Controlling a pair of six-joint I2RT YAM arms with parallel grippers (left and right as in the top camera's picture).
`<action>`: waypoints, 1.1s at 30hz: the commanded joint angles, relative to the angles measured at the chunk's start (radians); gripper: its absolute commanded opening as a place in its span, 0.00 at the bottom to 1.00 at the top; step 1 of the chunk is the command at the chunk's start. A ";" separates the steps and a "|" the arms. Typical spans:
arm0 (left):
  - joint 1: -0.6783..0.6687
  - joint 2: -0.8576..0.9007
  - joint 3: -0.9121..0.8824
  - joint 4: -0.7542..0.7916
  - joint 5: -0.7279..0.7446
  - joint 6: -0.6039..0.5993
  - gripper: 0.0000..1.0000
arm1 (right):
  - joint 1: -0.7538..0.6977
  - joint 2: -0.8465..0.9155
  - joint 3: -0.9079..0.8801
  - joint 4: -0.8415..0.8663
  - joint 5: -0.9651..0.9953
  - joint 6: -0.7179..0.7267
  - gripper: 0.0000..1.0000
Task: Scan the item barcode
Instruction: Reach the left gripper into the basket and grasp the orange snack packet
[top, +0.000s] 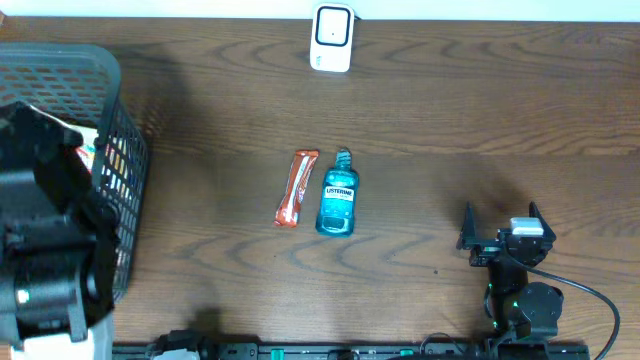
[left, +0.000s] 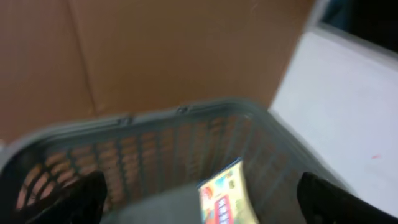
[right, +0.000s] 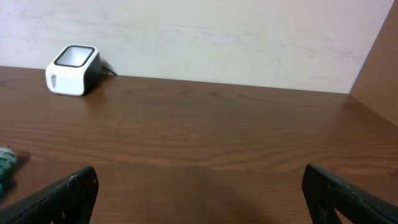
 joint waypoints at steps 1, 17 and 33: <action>0.143 0.105 0.011 -0.059 0.156 -0.124 0.98 | 0.002 -0.005 -0.001 -0.003 -0.002 -0.012 0.99; 0.483 0.537 0.011 -0.397 0.679 -0.306 0.98 | 0.002 -0.005 -0.001 -0.003 -0.002 -0.013 0.99; 0.483 0.739 0.000 -0.540 0.721 -0.344 0.98 | 0.002 -0.005 -0.001 -0.003 -0.002 -0.012 0.99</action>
